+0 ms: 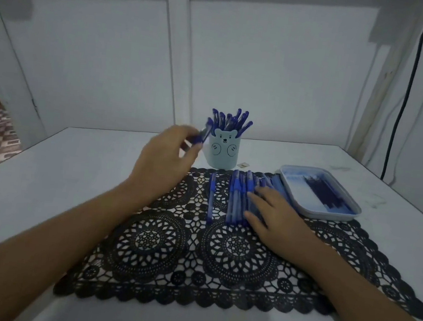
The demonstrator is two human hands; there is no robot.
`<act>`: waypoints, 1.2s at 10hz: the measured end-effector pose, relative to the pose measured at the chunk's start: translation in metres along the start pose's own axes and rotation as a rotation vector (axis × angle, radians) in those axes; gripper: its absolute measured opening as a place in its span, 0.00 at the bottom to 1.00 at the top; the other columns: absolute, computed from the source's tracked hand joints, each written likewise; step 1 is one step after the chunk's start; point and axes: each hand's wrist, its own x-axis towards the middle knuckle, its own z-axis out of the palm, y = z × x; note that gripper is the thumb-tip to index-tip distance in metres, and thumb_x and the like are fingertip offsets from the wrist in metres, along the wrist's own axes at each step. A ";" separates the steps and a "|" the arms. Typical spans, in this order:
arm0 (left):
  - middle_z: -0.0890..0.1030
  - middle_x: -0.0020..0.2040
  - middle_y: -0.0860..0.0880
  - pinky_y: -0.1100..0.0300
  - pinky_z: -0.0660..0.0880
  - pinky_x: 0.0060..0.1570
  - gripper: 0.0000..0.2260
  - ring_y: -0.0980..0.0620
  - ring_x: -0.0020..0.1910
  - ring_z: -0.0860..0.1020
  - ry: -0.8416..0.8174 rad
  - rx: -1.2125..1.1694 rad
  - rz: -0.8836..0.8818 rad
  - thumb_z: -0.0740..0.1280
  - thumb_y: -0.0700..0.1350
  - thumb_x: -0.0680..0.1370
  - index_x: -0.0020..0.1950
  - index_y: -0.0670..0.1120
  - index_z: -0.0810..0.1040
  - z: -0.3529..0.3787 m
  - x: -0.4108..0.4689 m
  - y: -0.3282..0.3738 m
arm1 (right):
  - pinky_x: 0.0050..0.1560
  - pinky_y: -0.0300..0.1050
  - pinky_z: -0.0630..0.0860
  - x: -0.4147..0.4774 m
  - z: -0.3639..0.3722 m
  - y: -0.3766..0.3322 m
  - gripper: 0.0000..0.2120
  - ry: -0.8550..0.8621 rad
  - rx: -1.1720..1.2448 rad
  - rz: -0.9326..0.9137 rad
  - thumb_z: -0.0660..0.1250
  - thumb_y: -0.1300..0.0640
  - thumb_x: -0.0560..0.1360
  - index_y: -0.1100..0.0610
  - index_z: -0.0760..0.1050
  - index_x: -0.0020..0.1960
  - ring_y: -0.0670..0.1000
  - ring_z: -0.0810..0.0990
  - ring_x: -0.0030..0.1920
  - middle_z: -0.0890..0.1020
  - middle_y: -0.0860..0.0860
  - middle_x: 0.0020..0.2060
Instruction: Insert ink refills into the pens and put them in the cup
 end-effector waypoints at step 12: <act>0.75 0.55 0.46 0.56 0.71 0.45 0.11 0.49 0.49 0.74 -0.036 0.107 -0.251 0.58 0.47 0.78 0.58 0.45 0.71 0.057 0.057 -0.020 | 0.73 0.43 0.50 0.001 0.003 0.001 0.24 -0.107 0.049 0.025 0.49 0.46 0.80 0.53 0.54 0.74 0.47 0.54 0.72 0.58 0.48 0.73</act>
